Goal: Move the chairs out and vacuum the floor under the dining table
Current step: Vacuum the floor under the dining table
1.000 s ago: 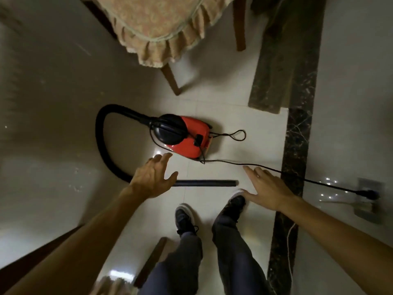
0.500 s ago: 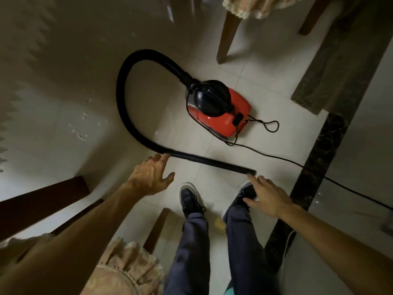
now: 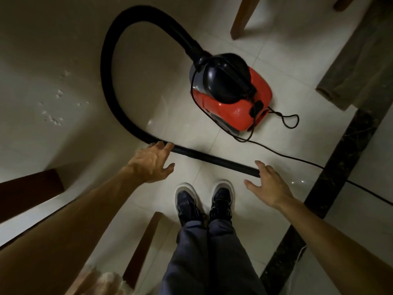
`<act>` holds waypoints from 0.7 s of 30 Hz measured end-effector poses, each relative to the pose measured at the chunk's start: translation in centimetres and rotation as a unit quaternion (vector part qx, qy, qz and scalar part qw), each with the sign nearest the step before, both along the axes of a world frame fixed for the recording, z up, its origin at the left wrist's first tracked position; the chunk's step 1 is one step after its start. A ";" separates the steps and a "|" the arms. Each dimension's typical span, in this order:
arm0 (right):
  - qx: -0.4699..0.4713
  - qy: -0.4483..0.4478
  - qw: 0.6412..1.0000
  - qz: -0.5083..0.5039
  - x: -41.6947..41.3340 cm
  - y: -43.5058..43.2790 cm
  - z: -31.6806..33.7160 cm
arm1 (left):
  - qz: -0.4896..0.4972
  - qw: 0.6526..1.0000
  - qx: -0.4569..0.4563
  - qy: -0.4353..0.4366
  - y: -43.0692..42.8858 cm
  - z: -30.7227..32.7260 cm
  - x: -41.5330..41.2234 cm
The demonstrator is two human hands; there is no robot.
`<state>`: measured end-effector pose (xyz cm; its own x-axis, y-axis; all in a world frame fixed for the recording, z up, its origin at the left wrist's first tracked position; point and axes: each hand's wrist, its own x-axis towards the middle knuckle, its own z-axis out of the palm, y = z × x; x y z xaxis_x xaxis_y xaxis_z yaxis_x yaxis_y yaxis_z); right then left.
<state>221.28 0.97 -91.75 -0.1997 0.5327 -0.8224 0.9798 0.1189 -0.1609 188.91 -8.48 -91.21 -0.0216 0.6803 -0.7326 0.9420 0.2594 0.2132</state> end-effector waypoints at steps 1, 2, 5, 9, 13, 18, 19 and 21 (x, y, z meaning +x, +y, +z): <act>-0.002 0.000 1.000 -0.023 0.1 -0.3 -1.7 | -0.008 1.000 0.006 -0.004 0.0 -1.7 -0.1; -0.005 0.004 0.998 -0.056 0.2 -0.6 -3.3 | -0.012 1.000 0.008 -0.009 0.1 -3.3 -0.1; -0.030 0.010 0.967 -0.254 0.4 -2.5 -8.6 | -0.006 1.000 0.011 -0.017 0.4 -8.4 -0.1; -0.081 0.000 0.815 -0.573 -1.1 -4.6 -15.0 | 0.001 0.999 0.015 -0.029 0.4 -14.6 0.4; -0.109 -0.002 0.691 -0.715 -4.4 -4.9 -19.5 | 0.001 0.999 0.025 -0.044 -0.1 -19.6 0.5; -0.097 0.010 0.589 -0.802 -7.5 -4.7 -23.1 | -0.065 0.998 0.024 -0.010 -0.8 -23.5 -0.3; -0.101 0.018 0.577 -0.811 -8.0 -4.6 -23.3 | -0.068 0.997 0.029 -0.010 -0.7 -23.7 -0.3; -0.112 0.048 0.549 -0.827 -9.1 -4.5 -23.6 | -0.066 0.997 0.033 -0.012 -0.5 -24.0 -0.3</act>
